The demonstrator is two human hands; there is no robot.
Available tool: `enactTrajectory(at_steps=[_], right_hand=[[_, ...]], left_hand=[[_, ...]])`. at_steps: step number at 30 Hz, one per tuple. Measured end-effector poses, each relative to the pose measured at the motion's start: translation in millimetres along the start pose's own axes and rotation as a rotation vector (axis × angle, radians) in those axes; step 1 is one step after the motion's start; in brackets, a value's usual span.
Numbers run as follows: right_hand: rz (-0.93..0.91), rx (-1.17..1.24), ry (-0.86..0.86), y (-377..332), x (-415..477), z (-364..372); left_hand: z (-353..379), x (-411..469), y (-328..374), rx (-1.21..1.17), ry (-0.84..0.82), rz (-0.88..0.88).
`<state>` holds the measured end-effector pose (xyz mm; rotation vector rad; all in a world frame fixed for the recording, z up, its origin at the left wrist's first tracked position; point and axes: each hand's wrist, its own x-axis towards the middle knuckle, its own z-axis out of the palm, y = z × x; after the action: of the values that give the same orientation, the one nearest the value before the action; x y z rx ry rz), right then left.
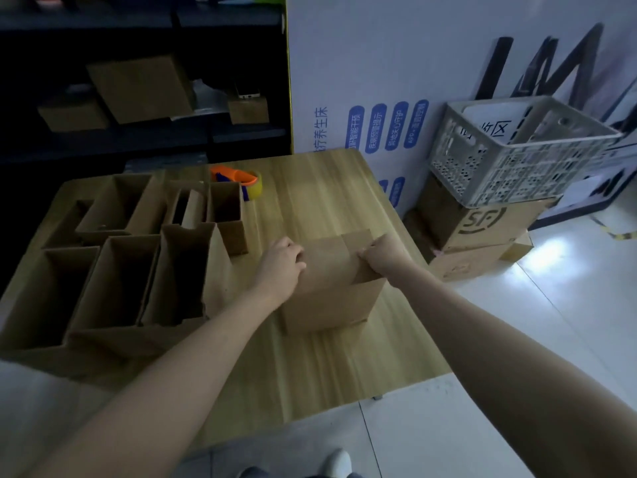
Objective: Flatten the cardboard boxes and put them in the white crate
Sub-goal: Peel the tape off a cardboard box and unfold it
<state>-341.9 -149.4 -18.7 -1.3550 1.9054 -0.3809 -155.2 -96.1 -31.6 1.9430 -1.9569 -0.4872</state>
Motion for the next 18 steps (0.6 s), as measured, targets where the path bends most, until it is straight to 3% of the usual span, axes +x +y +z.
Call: enactTrajectory(at_steps=[3, 5, 8, 18], right_hand=[[-0.363, -0.44, 0.133, -8.0, 0.6, 2.2], [-0.504, -0.609, -0.019, -15.5, 0.9, 7.5], [-0.498, -0.715, -0.202, -25.0, 3.1, 14.5], [-0.47, -0.822, -0.188, -36.6, -1.0, 16.6]], left_hand=[[-2.0, 1.8, -2.6, -0.001, 0.023, -0.04], [-6.2, 4.8, -4.2, -0.009, 0.013, -0.043], [-13.3, 7.3, -8.4, -0.026, -0.021, -0.039], [-23.4, 10.4, -12.8, 0.025, -0.061, 0.006]])
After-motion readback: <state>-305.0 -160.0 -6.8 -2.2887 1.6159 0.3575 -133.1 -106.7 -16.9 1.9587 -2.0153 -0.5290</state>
